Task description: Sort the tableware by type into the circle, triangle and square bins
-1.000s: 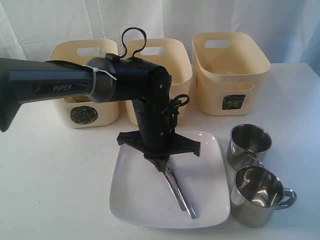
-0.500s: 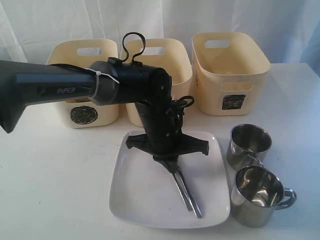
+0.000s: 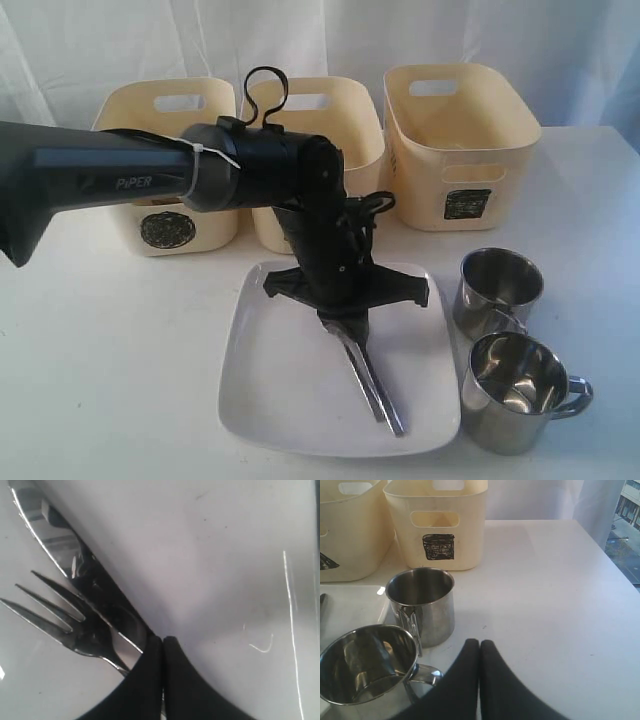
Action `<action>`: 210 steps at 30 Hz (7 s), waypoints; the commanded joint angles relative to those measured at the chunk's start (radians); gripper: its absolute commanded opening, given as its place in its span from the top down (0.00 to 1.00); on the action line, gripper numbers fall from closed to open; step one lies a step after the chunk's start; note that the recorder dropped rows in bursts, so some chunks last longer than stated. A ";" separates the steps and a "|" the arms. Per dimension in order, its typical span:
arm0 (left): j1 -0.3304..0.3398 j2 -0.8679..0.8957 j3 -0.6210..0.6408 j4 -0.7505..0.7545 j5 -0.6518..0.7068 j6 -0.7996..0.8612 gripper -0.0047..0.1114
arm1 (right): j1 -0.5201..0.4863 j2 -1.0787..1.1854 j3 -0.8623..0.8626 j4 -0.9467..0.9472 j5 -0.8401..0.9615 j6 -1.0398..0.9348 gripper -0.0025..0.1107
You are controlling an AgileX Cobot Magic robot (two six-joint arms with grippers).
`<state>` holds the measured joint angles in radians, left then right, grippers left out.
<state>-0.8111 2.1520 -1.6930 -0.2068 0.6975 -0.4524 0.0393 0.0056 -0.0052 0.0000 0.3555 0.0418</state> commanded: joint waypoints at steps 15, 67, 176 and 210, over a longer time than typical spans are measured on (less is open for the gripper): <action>-0.001 -0.024 0.005 0.080 0.074 0.003 0.96 | 0.001 -0.006 0.005 0.000 -0.014 -0.004 0.98; -0.001 -0.069 0.005 0.156 0.044 0.019 0.96 | 0.001 -0.006 0.005 0.000 -0.014 -0.004 0.98; -0.001 -0.076 0.005 0.007 0.414 1.610 0.50 | 0.001 -0.006 0.005 0.000 -0.014 -0.004 0.98; -0.033 0.032 0.007 0.014 0.261 1.844 0.52 | 0.001 -0.006 0.005 0.000 -0.014 -0.004 0.98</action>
<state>-0.8235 2.1649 -1.6927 -0.1850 0.9274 1.3871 0.0393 0.0056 -0.0052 0.0000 0.3555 0.0418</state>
